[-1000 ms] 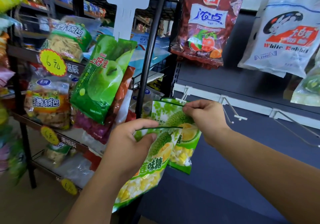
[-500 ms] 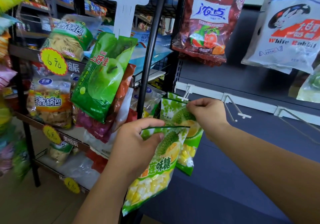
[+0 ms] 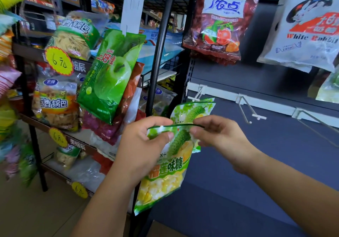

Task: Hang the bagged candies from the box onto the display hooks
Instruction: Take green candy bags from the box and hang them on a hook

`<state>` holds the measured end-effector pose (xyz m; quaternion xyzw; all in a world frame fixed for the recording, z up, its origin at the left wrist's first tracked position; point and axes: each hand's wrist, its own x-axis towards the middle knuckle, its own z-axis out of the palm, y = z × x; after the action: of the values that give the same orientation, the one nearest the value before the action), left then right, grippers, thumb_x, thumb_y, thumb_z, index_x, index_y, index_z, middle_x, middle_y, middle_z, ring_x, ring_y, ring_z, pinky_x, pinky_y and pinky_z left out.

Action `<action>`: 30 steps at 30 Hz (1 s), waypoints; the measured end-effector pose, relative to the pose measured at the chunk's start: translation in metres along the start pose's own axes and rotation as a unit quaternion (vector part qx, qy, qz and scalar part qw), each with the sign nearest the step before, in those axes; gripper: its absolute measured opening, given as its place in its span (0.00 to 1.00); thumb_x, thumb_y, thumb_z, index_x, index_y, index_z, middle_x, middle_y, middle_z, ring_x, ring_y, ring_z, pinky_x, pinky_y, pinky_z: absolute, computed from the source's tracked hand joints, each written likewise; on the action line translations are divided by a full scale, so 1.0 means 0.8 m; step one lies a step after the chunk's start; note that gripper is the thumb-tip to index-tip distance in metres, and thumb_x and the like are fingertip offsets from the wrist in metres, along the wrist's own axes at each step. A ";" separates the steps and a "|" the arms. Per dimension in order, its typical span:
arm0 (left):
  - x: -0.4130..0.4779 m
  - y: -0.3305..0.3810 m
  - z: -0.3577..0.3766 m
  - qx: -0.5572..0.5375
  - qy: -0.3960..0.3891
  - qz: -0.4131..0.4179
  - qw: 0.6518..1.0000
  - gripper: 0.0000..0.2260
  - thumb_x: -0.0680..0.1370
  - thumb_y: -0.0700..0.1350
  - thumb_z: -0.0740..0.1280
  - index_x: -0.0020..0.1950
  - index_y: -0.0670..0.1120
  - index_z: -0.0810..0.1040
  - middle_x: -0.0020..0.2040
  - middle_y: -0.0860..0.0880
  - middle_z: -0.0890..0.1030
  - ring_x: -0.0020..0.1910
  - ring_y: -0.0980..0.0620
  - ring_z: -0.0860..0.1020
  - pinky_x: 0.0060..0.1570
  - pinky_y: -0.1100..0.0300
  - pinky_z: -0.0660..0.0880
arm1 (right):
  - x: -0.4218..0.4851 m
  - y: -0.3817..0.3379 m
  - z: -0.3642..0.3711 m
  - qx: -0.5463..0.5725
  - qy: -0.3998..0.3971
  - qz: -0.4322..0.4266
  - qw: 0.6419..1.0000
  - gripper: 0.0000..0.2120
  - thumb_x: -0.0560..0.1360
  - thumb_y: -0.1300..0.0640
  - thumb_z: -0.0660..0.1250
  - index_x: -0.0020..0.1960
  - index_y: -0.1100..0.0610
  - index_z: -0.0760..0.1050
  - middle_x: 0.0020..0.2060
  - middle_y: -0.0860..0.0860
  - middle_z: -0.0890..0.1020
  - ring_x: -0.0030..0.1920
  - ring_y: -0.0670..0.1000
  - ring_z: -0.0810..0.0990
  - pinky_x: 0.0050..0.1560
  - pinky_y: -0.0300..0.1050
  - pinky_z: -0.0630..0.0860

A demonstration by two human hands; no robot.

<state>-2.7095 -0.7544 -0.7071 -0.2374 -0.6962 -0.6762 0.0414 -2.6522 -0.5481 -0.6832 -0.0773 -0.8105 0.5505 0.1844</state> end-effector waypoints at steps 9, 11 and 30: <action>-0.001 0.000 0.018 0.015 0.063 0.037 0.997 0.12 0.76 0.43 0.74 0.57 0.55 0.83 0.33 0.53 0.81 0.28 0.61 0.72 0.30 0.69 0.69 | 0.003 -0.014 -0.003 -0.001 0.021 -0.007 1.000 0.04 0.74 0.59 0.77 0.42 0.59 0.85 0.39 0.59 0.86 0.37 0.52 0.83 0.40 0.47 0.81; 0.006 -0.005 0.019 0.038 0.096 0.037 0.994 0.18 0.76 0.45 0.74 0.65 0.57 0.79 0.50 0.55 0.82 0.46 0.63 0.79 0.46 0.65 0.76 | 0.011 -0.018 -0.005 0.009 0.055 0.005 0.998 0.05 0.74 0.58 0.77 0.42 0.58 0.85 0.38 0.62 0.85 0.37 0.56 0.82 0.43 0.54 0.82; 0.015 -0.036 0.048 0.076 0.028 0.043 0.996 0.18 0.74 0.51 0.71 0.64 0.53 0.80 0.55 0.58 0.83 0.56 0.59 0.81 0.60 0.51 0.79 | 0.093 0.003 -0.007 -0.137 0.181 0.010 0.974 0.14 0.76 0.47 0.74 0.36 0.54 0.80 0.25 0.50 0.74 0.25 0.51 0.69 0.31 0.44 0.69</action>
<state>-2.7208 -0.7132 -0.7328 -0.2447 -0.7333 -0.6251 0.1079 -2.7186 -0.5176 -0.6675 -0.2079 -0.8305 0.4134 0.3100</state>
